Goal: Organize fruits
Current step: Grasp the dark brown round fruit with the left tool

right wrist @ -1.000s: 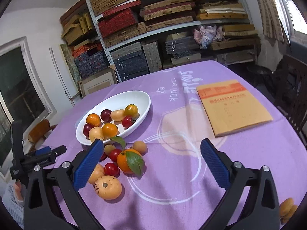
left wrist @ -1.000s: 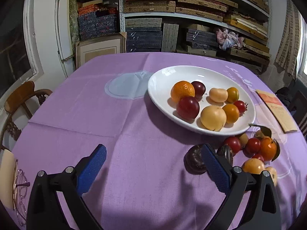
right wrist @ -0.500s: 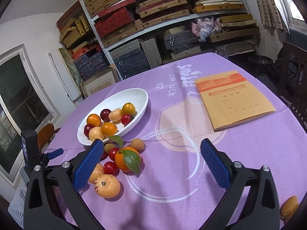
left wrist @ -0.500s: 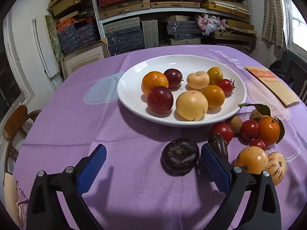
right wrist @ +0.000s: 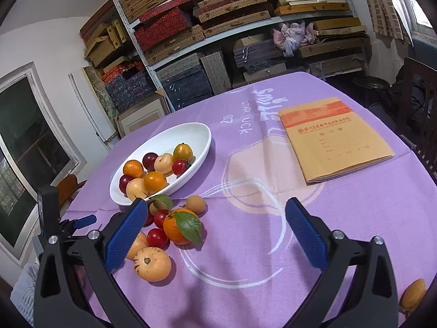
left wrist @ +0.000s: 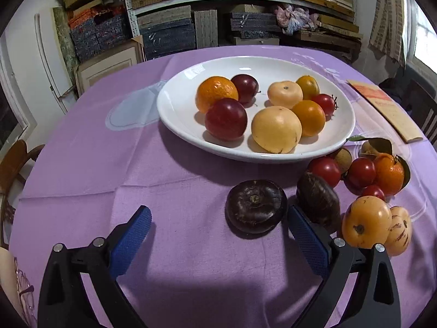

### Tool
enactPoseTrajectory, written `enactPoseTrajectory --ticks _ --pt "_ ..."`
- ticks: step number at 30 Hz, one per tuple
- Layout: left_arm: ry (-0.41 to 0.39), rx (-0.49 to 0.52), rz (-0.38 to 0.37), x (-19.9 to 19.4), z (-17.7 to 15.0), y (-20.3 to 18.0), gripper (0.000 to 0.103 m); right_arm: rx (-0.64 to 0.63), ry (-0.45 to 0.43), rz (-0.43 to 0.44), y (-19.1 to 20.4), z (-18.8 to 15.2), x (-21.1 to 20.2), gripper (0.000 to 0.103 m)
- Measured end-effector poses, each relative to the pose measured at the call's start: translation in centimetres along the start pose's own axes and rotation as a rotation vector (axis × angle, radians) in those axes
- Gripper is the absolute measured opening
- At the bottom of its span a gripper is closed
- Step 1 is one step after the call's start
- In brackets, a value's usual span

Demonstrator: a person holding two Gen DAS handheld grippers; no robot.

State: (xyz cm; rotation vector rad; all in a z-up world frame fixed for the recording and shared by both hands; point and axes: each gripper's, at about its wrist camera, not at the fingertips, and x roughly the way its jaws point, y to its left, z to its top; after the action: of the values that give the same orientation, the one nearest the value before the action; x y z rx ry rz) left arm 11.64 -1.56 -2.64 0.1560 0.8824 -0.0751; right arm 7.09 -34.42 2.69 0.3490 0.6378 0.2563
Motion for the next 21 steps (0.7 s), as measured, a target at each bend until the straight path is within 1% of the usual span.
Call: enactPoseTrajectory --ticks 2,5,7,8,9,10,11,12,13,14,15,19,21 --pt "0.014 0.015 0.015 0.7 0.5 -0.6 0.100 -0.004 -0.001 -0.003 0.0 0.0 0.0 0.099" --pt "0.006 -0.018 0.009 0.9 1.0 0.0 0.099 0.003 0.000 -0.002 -0.1 0.0 0.0 0.099" --pt "0.009 -0.058 -0.030 0.9 0.8 0.8 0.093 0.004 0.000 0.000 -0.1 0.0 0.0 0.099" --pt "0.014 -0.070 -0.052 0.9 0.7 1.2 0.087 0.004 0.001 0.001 -0.1 0.0 0.0 0.099" --pt "0.018 -0.078 -0.066 0.8 0.5 1.5 0.083 0.003 0.003 0.004 -0.1 0.0 0.0 0.099" --pt "0.016 -0.082 -0.070 0.7 0.3 1.7 0.082 0.001 0.005 0.005 0.0 0.0 0.1 0.099" --pt "0.008 -0.082 -0.072 0.5 0.2 1.7 0.077 -0.004 0.007 0.004 0.1 -0.1 0.1 0.099" --pt "-0.005 -0.077 -0.069 0.2 0.1 1.7 0.068 -0.009 0.008 0.003 0.2 -0.2 0.1 0.099" --pt "-0.011 -0.073 -0.068 0.0 0.0 1.6 0.062 -0.014 0.010 0.001 0.3 -0.2 0.2 0.099" --pt "-0.015 -0.068 -0.073 -0.1 0.0 1.5 0.052 -0.017 0.012 0.000 0.3 -0.3 0.2 0.099" --pt "-0.016 -0.063 -0.080 -0.2 0.0 1.4 0.047 -0.018 0.014 -0.001 0.4 -0.3 0.3 0.099" --pt "-0.014 -0.068 -0.109 -0.1 -0.1 1.7 0.046 -0.030 0.032 0.013 0.8 -0.6 0.4 0.099" --pt "-0.014 -0.066 -0.110 -0.3 -0.4 1.9 0.046 -0.054 0.047 0.032 1.4 -0.8 0.5 0.099"
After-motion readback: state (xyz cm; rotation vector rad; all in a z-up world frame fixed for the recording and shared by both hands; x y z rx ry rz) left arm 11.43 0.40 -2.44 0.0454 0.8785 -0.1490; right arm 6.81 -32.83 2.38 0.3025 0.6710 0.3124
